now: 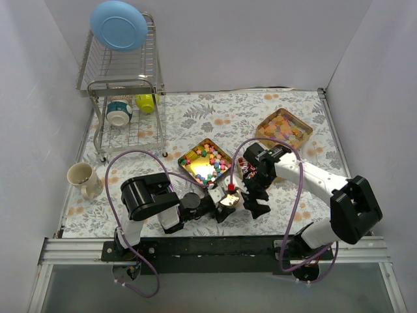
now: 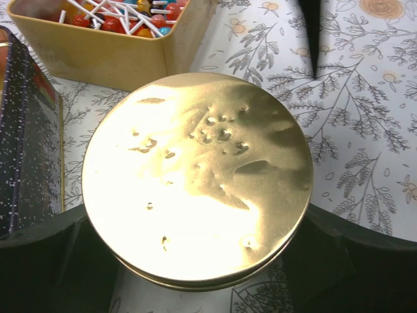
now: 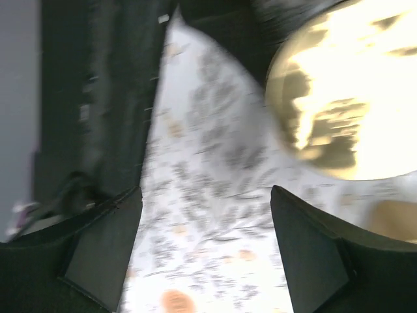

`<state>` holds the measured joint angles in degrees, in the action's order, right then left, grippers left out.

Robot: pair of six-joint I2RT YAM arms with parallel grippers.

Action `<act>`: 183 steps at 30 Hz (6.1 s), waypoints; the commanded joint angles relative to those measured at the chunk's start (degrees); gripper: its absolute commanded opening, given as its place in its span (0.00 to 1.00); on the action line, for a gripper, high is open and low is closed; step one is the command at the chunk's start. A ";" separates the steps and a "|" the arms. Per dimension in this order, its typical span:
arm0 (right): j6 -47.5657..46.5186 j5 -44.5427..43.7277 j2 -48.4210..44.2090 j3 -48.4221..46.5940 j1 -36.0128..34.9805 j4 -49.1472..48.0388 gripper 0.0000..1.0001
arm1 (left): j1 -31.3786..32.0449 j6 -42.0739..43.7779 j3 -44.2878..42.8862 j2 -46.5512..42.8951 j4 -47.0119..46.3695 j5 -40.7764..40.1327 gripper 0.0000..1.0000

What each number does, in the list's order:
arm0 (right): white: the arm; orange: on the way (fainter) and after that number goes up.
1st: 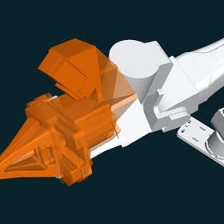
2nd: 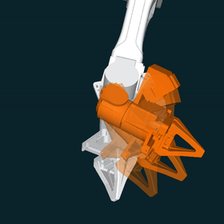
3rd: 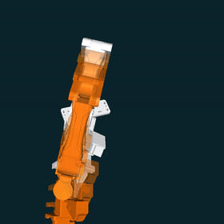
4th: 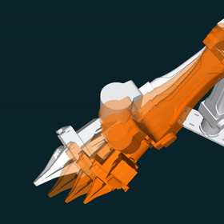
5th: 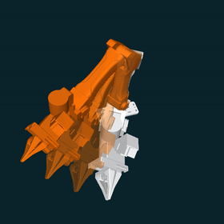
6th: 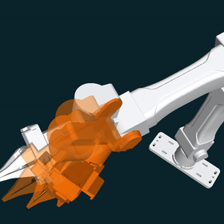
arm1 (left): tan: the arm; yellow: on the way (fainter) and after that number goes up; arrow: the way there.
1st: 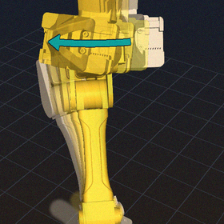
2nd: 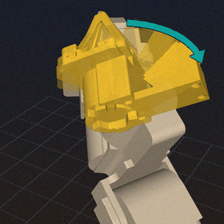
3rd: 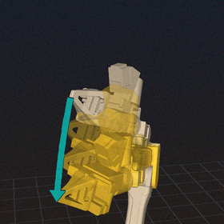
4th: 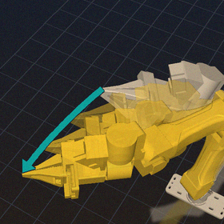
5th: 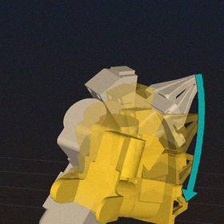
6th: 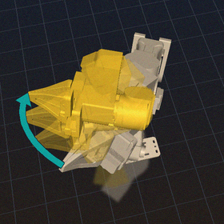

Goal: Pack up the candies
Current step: Screw the bottle lid onto the packing bottle.

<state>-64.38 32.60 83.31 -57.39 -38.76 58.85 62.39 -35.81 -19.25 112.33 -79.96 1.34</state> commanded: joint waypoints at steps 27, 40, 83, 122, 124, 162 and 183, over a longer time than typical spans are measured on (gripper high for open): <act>0.22 10.82 18.12 -21.37 2.38 5.05 0.86 | -1.75 -0.40 0.52 1.40 12.90 1.56 0.00; 4.26 9.76 18.56 -19.17 1.23 -0.40 0.86 | -1.75 -0.31 0.44 1.48 13.25 1.47 0.00; 14.80 10.54 4.67 -11.69 8.53 -4.69 0.84 | -1.75 -2.24 -0.18 2.19 14.40 4.02 0.00; 12.44 10.56 6.17 -3.79 4.31 -7.00 0.82 | -1.92 -3.04 -0.44 2.89 14.13 -0.64 0.00; 12.00 10.38 5.29 -1.42 4.40 -6.30 0.82 | -2.10 -3.04 -0.53 2.98 14.05 -0.55 0.00; -11.12 6.95 12.14 -13.72 3.87 -1.36 0.98 | -2.01 -2.42 -1.15 2.45 16.86 4.54 0.00; -6.38 5.90 10.30 -5.21 0.18 -14.45 0.81 | -2.01 -2.59 -1.41 2.36 17.30 4.19 0.00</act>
<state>-74.15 39.00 96.97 -67.46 -37.95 52.64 60.69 -35.99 -21.93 112.51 -76.47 5.32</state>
